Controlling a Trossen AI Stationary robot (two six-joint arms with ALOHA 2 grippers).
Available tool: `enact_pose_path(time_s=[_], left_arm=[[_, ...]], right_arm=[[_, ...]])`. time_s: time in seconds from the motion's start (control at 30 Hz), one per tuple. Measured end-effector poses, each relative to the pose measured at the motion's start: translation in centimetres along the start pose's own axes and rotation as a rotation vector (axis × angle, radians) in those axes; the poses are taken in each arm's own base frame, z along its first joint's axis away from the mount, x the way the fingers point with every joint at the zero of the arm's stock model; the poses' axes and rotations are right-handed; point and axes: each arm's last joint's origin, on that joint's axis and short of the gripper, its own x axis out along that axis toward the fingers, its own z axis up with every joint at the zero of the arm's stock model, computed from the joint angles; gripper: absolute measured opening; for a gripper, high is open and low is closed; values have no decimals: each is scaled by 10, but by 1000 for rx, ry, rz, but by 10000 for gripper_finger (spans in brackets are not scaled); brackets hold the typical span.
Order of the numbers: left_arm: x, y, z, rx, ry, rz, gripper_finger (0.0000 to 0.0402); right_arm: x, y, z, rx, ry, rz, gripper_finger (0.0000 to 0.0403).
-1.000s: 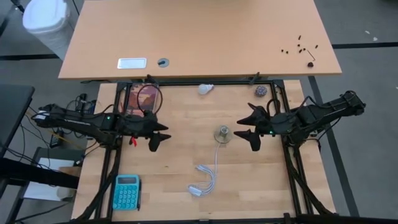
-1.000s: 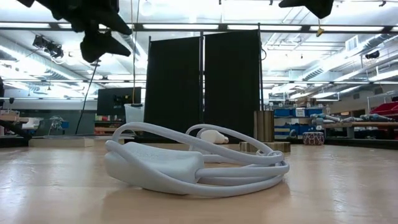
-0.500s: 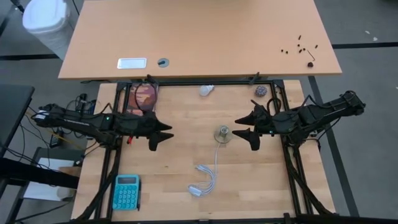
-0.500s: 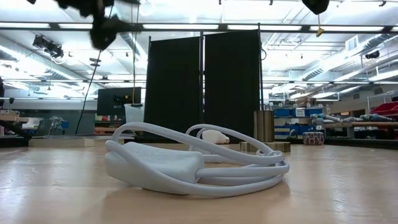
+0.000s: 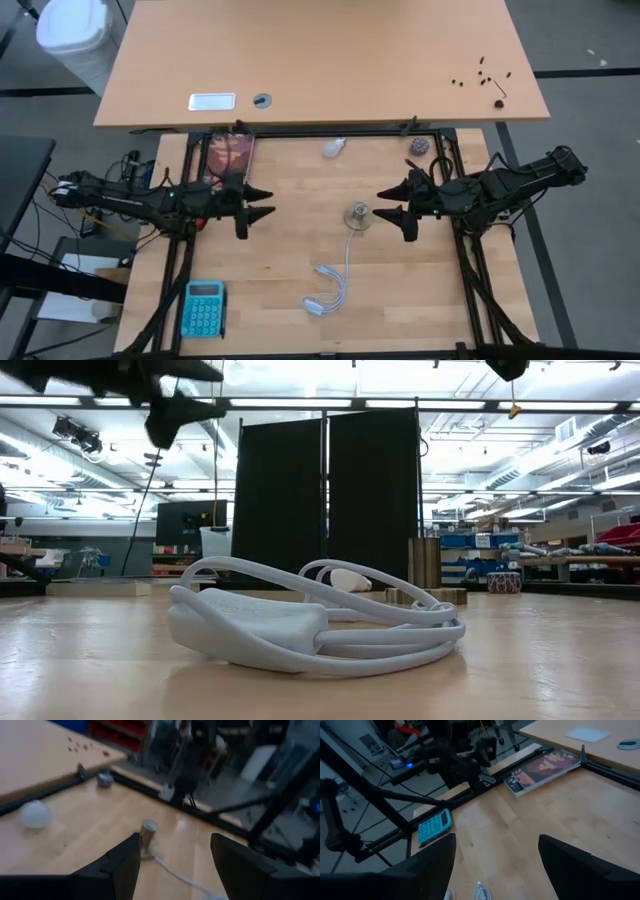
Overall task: Screw lightbulb
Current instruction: Return to Home Position
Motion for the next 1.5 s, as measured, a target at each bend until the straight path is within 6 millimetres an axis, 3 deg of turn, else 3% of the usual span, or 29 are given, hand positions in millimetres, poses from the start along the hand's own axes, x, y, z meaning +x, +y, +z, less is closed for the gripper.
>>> enact_pose_path(time_s=[0.2, 0.37, 0.97, 1.27, 1.5], left_arm=[[-17, 19, -28, -55, -171, -54, 241], [-21, 27, -43, -65, -201, -66, 241], [-23, 52, -96, -27, -85, -13, 241], [-31, 64, -117, 50, 139, 88, 241], [-38, 65, -115, 46, 128, 75, 241]], right_arm=[[0, 2, 3, 14, -24, 18, 293], [0, 2, 3, 18, -30, 22, 293], [0, 3, 4, 21, -35, 25, 292], [0, 4, 5, 30, -50, 36, 291], [0, 5, 7, 41, -69, 50, 291]])
